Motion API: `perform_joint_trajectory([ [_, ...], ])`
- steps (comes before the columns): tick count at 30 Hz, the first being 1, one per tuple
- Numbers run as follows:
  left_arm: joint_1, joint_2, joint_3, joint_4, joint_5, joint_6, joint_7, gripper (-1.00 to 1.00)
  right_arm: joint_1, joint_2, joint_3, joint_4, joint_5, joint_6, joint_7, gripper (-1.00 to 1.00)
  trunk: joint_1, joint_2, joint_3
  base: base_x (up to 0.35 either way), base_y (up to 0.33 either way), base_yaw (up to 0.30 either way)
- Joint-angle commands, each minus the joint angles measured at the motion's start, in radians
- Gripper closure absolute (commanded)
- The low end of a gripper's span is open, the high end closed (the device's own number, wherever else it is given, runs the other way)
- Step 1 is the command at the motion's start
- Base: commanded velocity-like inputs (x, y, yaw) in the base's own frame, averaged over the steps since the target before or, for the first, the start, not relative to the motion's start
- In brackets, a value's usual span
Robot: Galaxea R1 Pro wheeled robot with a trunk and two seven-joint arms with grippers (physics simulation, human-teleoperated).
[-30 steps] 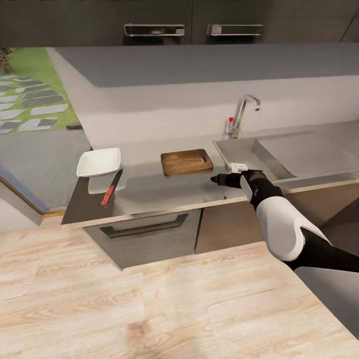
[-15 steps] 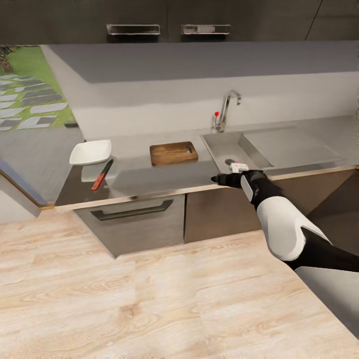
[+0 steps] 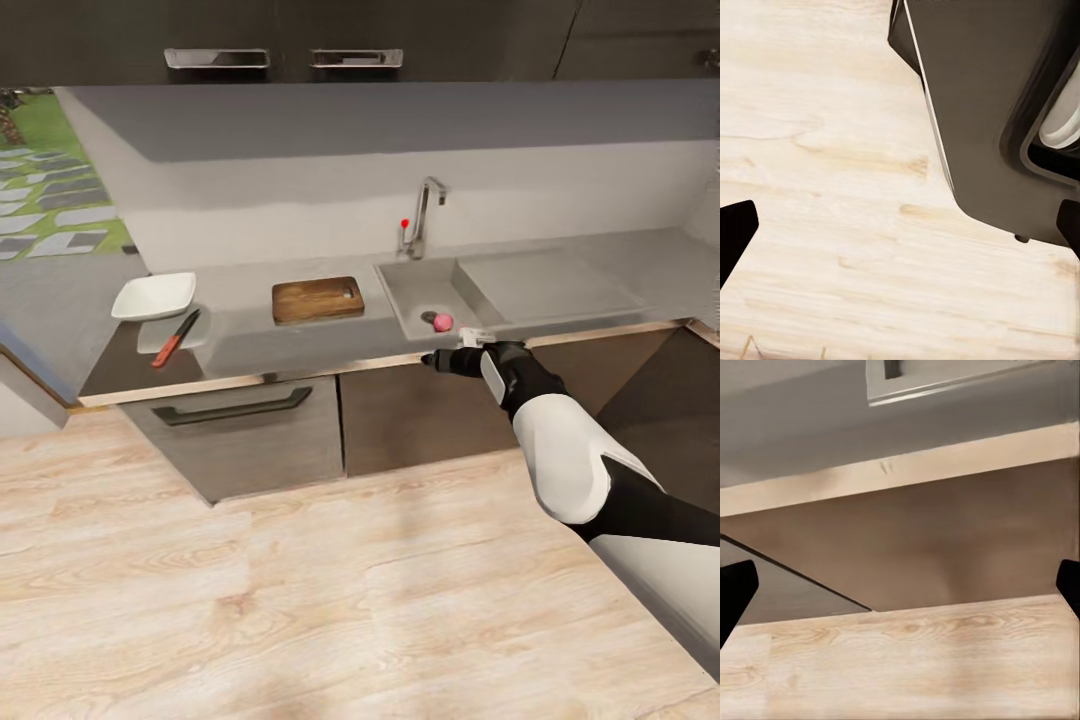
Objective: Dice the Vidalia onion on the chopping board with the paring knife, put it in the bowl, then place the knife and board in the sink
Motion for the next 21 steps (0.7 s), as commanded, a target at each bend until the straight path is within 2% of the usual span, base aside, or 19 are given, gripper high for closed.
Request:
perform_joint_trajectory([
  [1, 0.0, 0.0, 0.001, 0.001, 0.003, -0.006, 0.0, -1.0, 0.0, 0.001, -0.007, -0.002, 0.011, 0.004, 0.008, -1.0, 0.001, -0.002, -0.001, -0.01, -0.304, 0.0],
  [6, 0.0, 0.0, 0.004, -0.003, 0.004, -0.005, 0.001, -1.0, 0.0, 0.001, -0.008, 0.0, 0.011, 0.003, 0.008, -1.0, 0.001, -0.002, -0.001, -0.005, -0.161, 0.0],
  [21, 0.0, 0.0, 0.007, -0.021, 0.003, -0.006, 0.002, -1.0, 0.0, 0.004, -0.007, 0.036, 0.012, 0.0, 0.006, -1.0, 0.001, -0.002, -0.001, 0.0, -0.011, 0.0],
])
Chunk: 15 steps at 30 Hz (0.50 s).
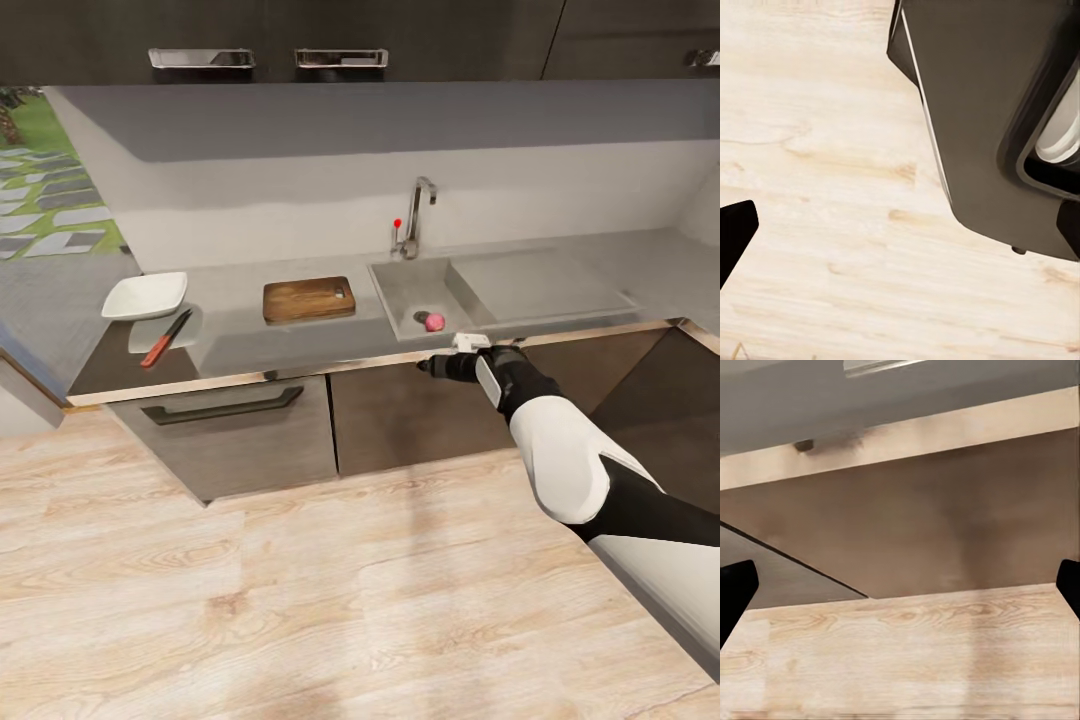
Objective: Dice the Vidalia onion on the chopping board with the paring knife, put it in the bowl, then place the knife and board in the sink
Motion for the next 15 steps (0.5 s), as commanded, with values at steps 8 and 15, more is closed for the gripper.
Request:
perform_joint_trajectory([
  [8, 0.0, 0.002, 0.001, -0.025, 0.002, 0.002, 0.008, -1.0, -0.001, -0.004, -0.009, 0.054, 0.066, -0.008, 0.007, -1.0, 0.001, -0.002, -0.001, 0.0, 0.0, 0.0],
  [15, -0.001, 0.007, 0.001, -0.041, 0.002, 0.004, 0.017, -1.0, -0.001, -0.015, -0.01, 0.177, 0.107, -0.132, 0.007, -1.0, 0.001, -0.002, -0.001, 0.0, 0.0, 0.0],
])
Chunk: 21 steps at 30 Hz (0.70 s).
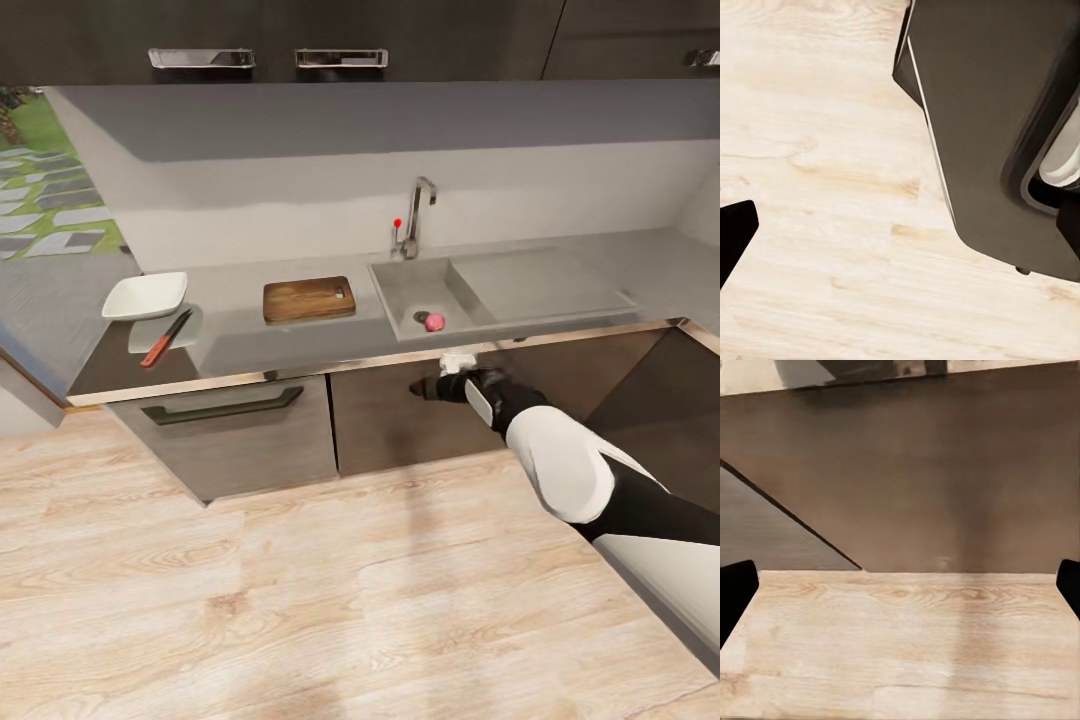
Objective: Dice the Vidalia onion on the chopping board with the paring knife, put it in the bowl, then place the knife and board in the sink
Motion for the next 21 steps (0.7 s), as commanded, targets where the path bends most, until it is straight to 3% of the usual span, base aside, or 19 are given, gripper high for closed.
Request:
perform_joint_trajectory([
  [1, -0.001, 0.001, 0.001, -0.033, -0.001, -0.004, 0.024, -1.0, 0.007, -0.014, -0.008, 0.084, 0.014, -0.094, 0.006, -1.0, 0.001, -0.002, -0.001, 0.0, 0.0, 0.0],
  [6, 0.0, 0.008, 0.001, -0.098, -0.002, -0.004, 0.051, -1.0, 0.088, -0.023, -0.009, 0.116, 0.015, -0.178, 0.006, -1.0, 0.001, -0.002, -0.001, 0.0, 0.0, 0.0],
  [9, 0.0, 0.018, 0.001, -0.157, -0.003, -0.004, 0.059, -1.0, 0.187, -0.023, -0.008, 0.121, 0.015, -0.262, 0.005, -1.0, 0.001, -0.002, -0.001, 0.0, 0.0, 0.0],
  [10, -0.001, 0.033, 0.001, -0.224, -0.004, -0.003, 0.06, -1.0, 0.319, -0.025, -0.008, 0.123, 0.016, -0.374, 0.002, -1.0, 0.001, -0.002, -0.001, 0.0, 0.0, 0.0],
  [13, -0.001, 0.045, 0.0, -0.273, -0.005, -0.002, 0.06, -1.0, 0.439, -0.027, -0.008, 0.123, 0.017, -0.463, -0.02, -1.0, 0.001, -0.002, -0.001, 0.0, 0.0, 0.0],
  [16, -0.001, 0.056, 0.0, -0.314, -0.008, -0.003, 0.059, -1.0, 0.572, -0.032, -0.009, 0.124, 0.017, -0.57, -0.086, -1.0, 0.001, -0.002, -0.001, 0.0, 0.0, 0.0],
  [17, -0.001, 0.059, 0.0, -0.335, -0.008, -0.004, 0.058, -1.0, 0.68, -0.038, -0.009, 0.124, 0.016, -0.661, -0.15, -1.0, 0.001, -0.002, -0.001, 0.0, 0.0, 0.0],
  [21, -0.001, 0.059, -0.001, -0.342, -0.009, -0.004, 0.056, -1.0, 0.817, -0.049, -0.009, 0.124, 0.016, -0.805, -0.2, -1.0, 0.001, -0.002, -0.001, 0.0, 0.0, 0.0],
])
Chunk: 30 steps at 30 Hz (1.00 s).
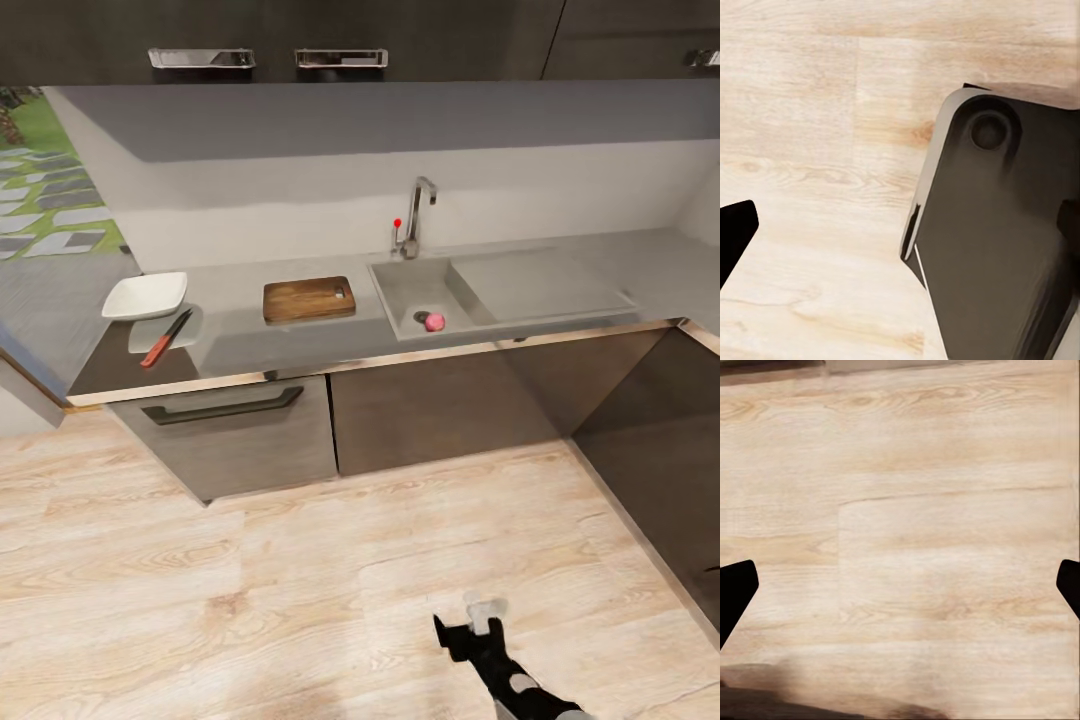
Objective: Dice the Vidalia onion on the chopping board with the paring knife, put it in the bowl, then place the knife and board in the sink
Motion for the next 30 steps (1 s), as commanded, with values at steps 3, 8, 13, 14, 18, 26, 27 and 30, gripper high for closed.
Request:
perform_joint_trajectory([
  [3, 0.001, 0.0, 0.001, -0.002, -0.002, -0.001, 0.001, -1.0, 0.091, -0.01, -0.009, 0.0, -0.001, -0.129, -0.005, -1.0, 0.001, -0.002, -0.001, 0.0, 0.0, 0.0],
  [8, 0.001, 0.001, -0.001, 0.0, -0.002, -0.001, 0.001, -1.0, 0.269, -0.015, -0.011, 0.002, -0.005, -0.399, -0.039, -1.0, 0.001, -0.002, -0.001, 0.0, 0.0, 0.0],
  [13, 0.001, 0.001, -0.002, 0.011, -0.002, -0.002, 0.001, -1.0, 0.324, -0.012, -0.012, 0.002, -0.006, -0.446, -0.161, -1.0, 0.001, -0.002, -0.001, 0.0, 0.0, 0.0],
  [14, 0.001, 0.001, -0.002, 0.015, -0.002, -0.003, 0.001, -1.0, 0.325, -0.012, -0.012, 0.001, -0.006, -0.42, -0.167, -1.0, 0.001, -0.002, -0.001, 0.0, 0.0, 0.0],
  [18, 0.001, 0.001, -0.002, 0.023, -0.003, -0.005, 0.001, -1.0, 0.326, -0.013, -0.012, 0.0, -0.005, -0.329, -0.17, -1.0, 0.001, -0.002, -0.001, 0.0, 0.0, 0.0],
  [26, 0.001, 0.002, -0.003, 0.026, -0.003, -0.005, 0.001, -1.0, 0.327, -0.013, -0.012, -0.001, -0.005, -0.296, -0.169, -1.0, 0.001, -0.002, -0.001, 0.0, 0.0, 0.0],
  [27, 0.001, 0.002, -0.003, 0.026, -0.003, -0.005, 0.001, -1.0, 0.327, -0.013, -0.012, -0.001, -0.005, -0.296, -0.169, -1.0, 0.001, -0.002, -0.001, 0.0, 0.0, 0.0],
  [30, 0.001, 0.003, -0.003, 0.027, -0.003, -0.005, 0.001, -1.0, 0.327, -0.013, -0.012, -0.001, -0.005, -0.295, -0.169, -1.0, 0.001, -0.002, -0.001, 0.0, 0.0, 0.0],
])
